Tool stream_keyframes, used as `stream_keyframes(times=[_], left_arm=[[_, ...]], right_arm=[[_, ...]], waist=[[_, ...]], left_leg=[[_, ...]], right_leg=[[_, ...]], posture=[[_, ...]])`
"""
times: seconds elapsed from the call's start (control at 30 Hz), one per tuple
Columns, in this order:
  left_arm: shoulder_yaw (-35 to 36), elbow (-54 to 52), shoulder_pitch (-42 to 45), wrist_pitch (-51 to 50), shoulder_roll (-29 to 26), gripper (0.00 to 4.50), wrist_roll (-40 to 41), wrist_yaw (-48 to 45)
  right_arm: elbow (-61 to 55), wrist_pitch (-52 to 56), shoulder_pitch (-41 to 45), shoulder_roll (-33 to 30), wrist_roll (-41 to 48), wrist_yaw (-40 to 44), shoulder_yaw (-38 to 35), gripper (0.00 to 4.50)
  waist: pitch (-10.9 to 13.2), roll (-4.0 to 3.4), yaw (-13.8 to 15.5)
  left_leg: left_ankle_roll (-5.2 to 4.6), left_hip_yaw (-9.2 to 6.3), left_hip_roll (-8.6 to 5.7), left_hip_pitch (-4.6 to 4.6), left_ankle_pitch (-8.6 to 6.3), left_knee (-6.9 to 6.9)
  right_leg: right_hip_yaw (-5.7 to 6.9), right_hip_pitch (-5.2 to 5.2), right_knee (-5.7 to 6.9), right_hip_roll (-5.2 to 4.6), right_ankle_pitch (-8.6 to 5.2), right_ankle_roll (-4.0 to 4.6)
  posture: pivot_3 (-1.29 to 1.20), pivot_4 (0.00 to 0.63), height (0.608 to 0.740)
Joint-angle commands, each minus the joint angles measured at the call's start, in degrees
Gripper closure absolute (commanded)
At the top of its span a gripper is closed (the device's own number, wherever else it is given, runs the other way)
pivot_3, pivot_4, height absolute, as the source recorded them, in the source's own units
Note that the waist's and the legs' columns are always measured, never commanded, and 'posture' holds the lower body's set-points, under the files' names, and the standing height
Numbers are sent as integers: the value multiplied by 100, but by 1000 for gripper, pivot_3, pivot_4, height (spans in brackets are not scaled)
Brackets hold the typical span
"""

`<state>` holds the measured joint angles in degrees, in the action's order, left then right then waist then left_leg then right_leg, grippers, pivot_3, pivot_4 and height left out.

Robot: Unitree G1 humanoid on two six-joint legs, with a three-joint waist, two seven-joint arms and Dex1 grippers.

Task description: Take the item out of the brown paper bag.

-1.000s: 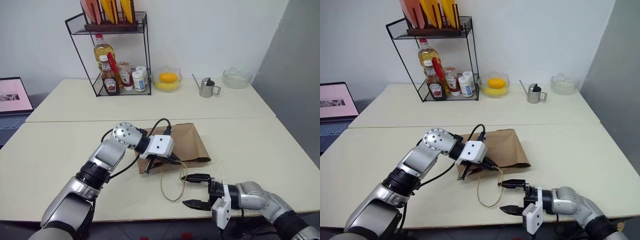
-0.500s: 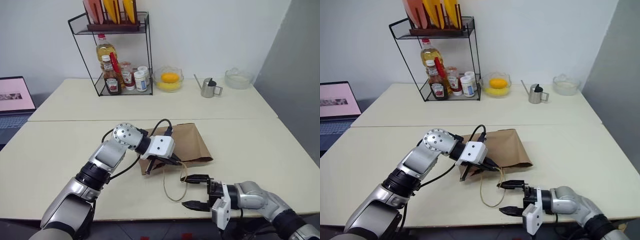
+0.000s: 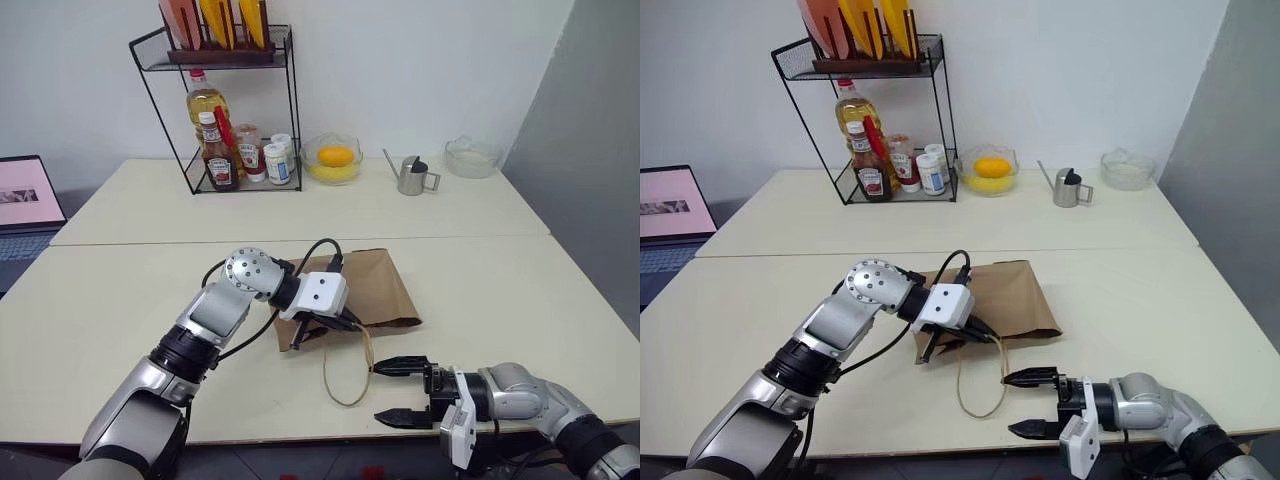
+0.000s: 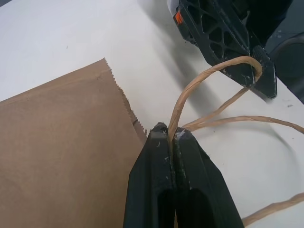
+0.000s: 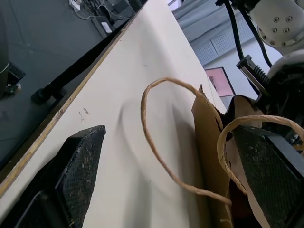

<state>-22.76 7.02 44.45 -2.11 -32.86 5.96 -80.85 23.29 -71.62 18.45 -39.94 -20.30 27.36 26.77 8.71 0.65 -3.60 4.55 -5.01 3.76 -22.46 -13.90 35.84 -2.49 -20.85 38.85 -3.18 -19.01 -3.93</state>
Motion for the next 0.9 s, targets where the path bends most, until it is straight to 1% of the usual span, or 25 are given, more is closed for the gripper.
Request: stream_keyframes(times=[0.03, 0.1, 0.2, 0.37, 0.47, 0.67, 0.8, 0.9], left_arm=[[215, -234, -13, -18, -102, 4500, 63, 46], [213, -239, -23, -11, -108, 4500, 62, 51], [202, -199, -2, 17, -88, 4500, 51, 56], [177, -101, 86, 77, -14, 4500, 31, 45], [168, -66, 117, 91, 15, 4500, 26, 40], [175, -67, 115, 95, 22, 4500, 27, 26], [183, -104, 101, 64, 18, 4500, 32, 34], [187, -116, 85, 57, 12, 4500, 31, 38]], right_arm=[[549, 524, -302, -301, 354, 40, -292, 35], [436, 600, -425, -404, 597, 31, -431, 35], [188, 566, -632, -551, 574, 88, -479, 35], [-249, 370, -879, -545, 192, 93, -498, 35], [-301, 309, -795, -433, 44, 92, -480, 632], [-370, 298, -609, -188, -312, 20, -436, 2764], [-247, 351, -384, 114, -675, -53, -321, 2764], [-82, 463, -122, 423, -1105, -245, -284, 2764]], waist=[[0, 0, 40], [1, 0, 67], [1, 1, 98], [1, 1, 105], [1, 1, 102], [2, 0, 44], [2, -2, 16], [3, -2, 18]], left_leg=[[0, 0, 0, 2, 0, 0], [0, 0, -1, 2, 0, 0], [0, 0, -3, 10, -1, 3], [0, -1, -3, 14, -1, 3], [-1, 0, -3, 14, -1, 3], [-1, 0, -2, 13, -2, -1], [-1, -1, -1, 15, -1, -3], [-1, -1, -1, 16, -1, -3]], right_leg=[[0, 3, -1, -1, 0, 0], [3, 18, -5, -2, 0, 0], [0, 41, -15, -3, 0, -1], [-1, 46, -17, -2, -1, -3], [0, 47, -20, -1, -2, -4], [0, 46, -22, 0, -7, -8], [0, 45, -19, 1, -10, -8], [1, 45, -17, 1, -11, -8]], posture=[[0, 150, 740], [0, 150, 740], [0, 150, 740], [0, 150, 740], [0, 150, 740], [0, 150, 740], [0, 150, 740], [0, 150, 740]])
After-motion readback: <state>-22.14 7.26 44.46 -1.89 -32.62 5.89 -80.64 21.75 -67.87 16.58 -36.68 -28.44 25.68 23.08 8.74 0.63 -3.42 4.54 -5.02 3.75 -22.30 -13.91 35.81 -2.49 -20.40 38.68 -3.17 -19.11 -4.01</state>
